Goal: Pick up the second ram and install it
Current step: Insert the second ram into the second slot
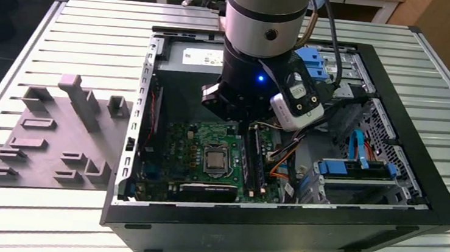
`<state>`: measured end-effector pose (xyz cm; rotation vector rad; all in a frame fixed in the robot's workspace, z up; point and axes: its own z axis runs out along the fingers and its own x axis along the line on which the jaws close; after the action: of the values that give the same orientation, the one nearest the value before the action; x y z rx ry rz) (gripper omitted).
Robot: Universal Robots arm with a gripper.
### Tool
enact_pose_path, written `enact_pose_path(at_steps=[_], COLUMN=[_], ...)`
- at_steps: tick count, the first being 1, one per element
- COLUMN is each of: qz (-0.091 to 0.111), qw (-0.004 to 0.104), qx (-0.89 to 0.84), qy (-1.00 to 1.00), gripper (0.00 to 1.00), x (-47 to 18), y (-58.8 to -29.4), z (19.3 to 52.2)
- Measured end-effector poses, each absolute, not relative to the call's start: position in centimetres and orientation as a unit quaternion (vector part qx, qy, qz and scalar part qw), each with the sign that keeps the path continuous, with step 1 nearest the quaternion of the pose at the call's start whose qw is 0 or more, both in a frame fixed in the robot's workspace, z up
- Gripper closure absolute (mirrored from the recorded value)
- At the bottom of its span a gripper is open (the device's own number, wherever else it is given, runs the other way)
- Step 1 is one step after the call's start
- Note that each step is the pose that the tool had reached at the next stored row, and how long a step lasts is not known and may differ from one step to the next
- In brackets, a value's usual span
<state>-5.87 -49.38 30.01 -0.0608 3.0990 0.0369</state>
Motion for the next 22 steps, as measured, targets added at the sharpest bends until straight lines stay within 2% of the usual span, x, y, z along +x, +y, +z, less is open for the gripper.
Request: enact_pose_path(at_steps=[22], qz=[0.012], qw=[0.021], qx=[-0.019], qy=[1.000], gripper=[0.89], x=[-5.87], y=[-49.37], z=[29.55])
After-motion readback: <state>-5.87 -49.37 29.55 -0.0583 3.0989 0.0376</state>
